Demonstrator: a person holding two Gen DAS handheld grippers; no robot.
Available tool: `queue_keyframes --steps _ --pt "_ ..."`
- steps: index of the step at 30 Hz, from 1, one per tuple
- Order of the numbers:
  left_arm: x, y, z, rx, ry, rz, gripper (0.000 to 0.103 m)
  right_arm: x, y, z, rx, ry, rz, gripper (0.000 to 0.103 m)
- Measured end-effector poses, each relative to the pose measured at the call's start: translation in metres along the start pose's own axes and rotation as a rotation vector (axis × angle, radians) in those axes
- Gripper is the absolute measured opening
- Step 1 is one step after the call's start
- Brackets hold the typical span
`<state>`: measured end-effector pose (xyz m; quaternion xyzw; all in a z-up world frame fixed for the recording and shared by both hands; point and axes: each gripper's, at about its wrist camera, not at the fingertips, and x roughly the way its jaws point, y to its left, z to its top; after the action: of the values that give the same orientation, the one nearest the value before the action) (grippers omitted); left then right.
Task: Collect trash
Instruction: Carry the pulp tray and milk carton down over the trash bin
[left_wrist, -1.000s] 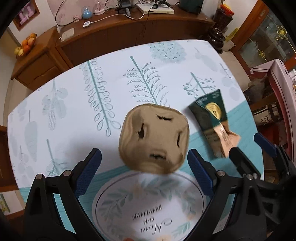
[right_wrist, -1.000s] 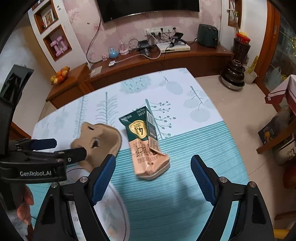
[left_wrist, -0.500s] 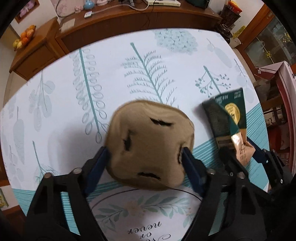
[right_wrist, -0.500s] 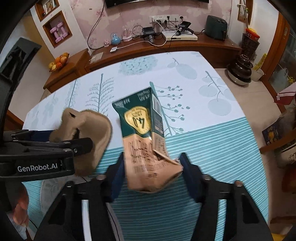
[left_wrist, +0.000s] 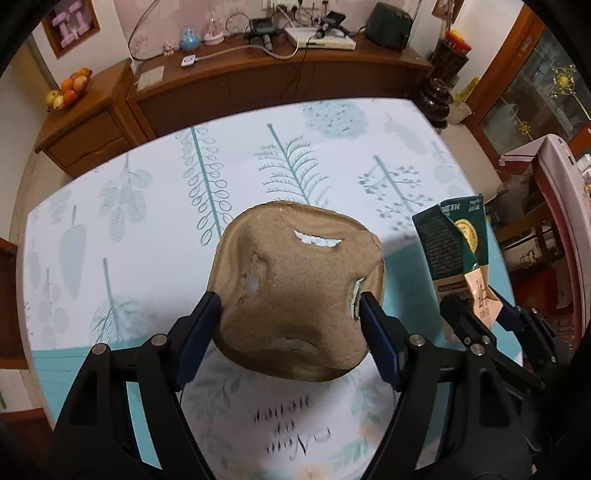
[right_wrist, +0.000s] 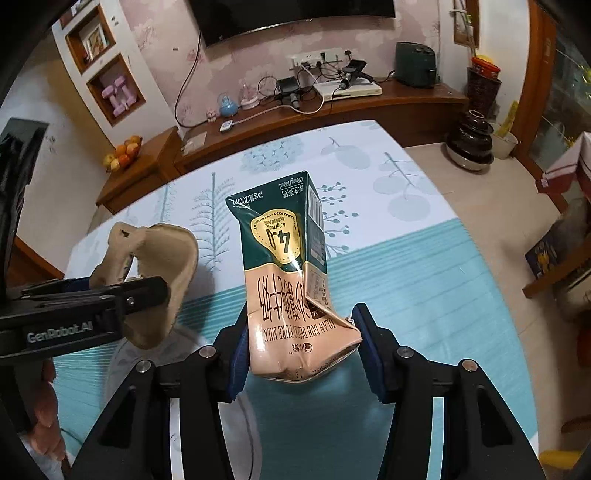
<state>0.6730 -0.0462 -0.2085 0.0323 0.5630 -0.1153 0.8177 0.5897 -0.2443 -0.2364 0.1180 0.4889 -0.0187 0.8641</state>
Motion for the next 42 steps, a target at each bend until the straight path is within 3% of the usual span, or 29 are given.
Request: queue_keyframes --steps 6,10,20,33,42 --pt "-0.06 -0.001 -0.036 -0.037 -0.048 -0.034 0.073 -0.058 0.001 -0.028 0.002 -0.049 0.034 0.051" --pt "-0.108 -0.008 -0.079 -0.054 -0.093 -0.042 0.073 -0.105 0.002 -0.06 -0.007 -0.074 0.057 0.051" --pt "-0.208 -0.043 -0.221 -0.142 -0.206 -0.036 0.073 -0.225 -0.009 -0.169 -0.043 -0.132 0.17 0.051" --pt "-0.291 -0.108 -0.413 -0.221 -0.298 0.001 0.073 -0.356 -0.052 -0.327 -0.116 -0.127 0.279 0.051" --pt "-0.313 -0.133 -0.497 -0.205 -0.283 0.034 0.073 -0.388 -0.085 -0.396 -0.064 -0.06 0.281 0.051"
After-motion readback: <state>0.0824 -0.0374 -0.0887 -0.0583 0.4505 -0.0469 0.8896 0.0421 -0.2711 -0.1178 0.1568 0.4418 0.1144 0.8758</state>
